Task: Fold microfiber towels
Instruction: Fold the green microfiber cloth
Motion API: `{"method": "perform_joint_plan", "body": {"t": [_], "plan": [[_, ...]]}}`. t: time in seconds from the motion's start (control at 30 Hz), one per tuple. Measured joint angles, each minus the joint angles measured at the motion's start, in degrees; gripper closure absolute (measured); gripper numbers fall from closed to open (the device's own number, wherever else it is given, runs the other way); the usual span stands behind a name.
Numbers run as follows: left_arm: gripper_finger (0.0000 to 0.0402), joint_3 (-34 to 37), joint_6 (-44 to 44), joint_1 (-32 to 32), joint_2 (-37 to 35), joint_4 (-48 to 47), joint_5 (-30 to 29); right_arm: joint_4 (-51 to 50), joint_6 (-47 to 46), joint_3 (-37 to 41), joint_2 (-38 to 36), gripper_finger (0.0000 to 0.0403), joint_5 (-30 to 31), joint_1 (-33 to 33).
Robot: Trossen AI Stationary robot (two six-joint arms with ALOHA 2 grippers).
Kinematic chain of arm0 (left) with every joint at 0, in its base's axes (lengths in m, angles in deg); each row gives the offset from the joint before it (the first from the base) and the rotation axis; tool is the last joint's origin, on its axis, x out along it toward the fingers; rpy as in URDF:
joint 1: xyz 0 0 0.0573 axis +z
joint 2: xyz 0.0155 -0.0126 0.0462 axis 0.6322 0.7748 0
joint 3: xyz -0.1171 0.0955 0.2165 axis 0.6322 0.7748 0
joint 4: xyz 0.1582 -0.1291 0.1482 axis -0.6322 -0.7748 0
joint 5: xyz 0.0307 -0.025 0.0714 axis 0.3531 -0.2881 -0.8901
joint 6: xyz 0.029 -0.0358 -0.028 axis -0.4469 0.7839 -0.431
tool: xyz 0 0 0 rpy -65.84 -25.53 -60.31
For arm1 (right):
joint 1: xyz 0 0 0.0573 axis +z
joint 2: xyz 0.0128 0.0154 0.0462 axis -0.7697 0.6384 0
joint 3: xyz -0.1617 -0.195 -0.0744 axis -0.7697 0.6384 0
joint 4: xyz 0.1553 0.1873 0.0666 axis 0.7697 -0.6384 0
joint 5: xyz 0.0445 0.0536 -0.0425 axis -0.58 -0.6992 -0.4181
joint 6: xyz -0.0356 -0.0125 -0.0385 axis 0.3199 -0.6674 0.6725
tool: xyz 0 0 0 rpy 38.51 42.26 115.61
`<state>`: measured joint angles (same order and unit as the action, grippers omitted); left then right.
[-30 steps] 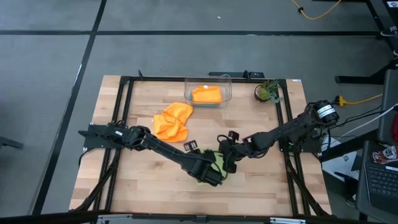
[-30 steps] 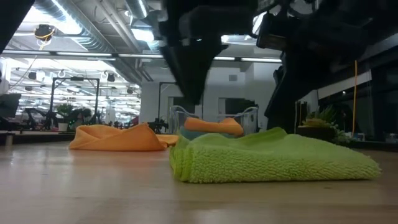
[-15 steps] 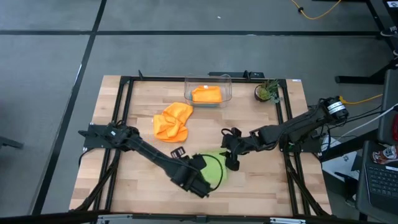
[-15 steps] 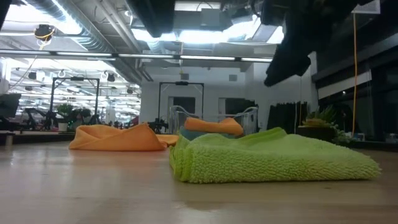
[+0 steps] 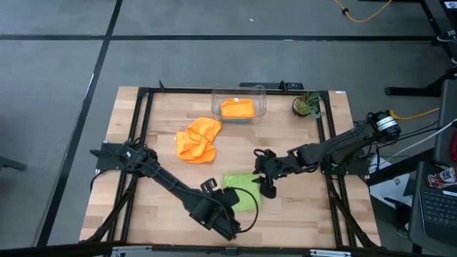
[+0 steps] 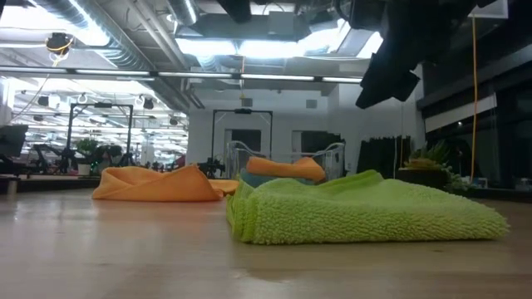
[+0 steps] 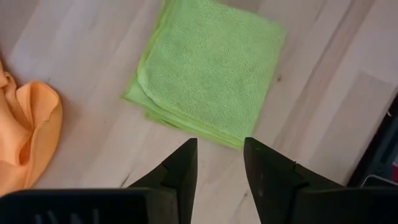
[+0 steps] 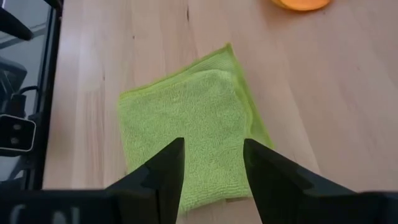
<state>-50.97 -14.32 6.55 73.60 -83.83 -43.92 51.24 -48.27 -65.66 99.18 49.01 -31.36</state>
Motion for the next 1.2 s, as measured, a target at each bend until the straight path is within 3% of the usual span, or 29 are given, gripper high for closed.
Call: {"method": "perform_joint_plan", "body": {"t": [0.27,0.47,0.6,0.77,0.9,1.03,1.2], "plan": [[0.0278,0.0,0.3,1.4,0.0,0.1,0.9,1.6,2.9,0.0,0.0,0.0231,0.0,0.0],[0.0278,0.0,-0.8,2.6,0.0,0.3,4.5,1.6,5.9,0.0,0.0,0.0173,-3.3,0.4],[0.0278,0.0,-8.2,2.7,0.0,6.6,6.6,1.6,8.0,0.0,0.0,0.0134,-8.7,2.4],[0.0278,0.1,-15.9,2.8,1.5,12.0,6.6,2.2,6.0,0.1,0.1,0.0128,-10.4,6.7],[0.0267,0.1,-11.9,4.5,3.8,10.9,12.5,2.3,8.9,0.2,1.8,0.0134,-5.2,11.4],[0.0240,0.1,-11.7,5.9,4.3,9.1,13.6,2.8,9.0,0.1,4.0,0.0135,0.9,14.3],[0.0188,0.1,-9.1,6.4,4.1,3.6,16.9,2.9,3.1,0.1,5.6,0.0136,2.2,14.9]]}}
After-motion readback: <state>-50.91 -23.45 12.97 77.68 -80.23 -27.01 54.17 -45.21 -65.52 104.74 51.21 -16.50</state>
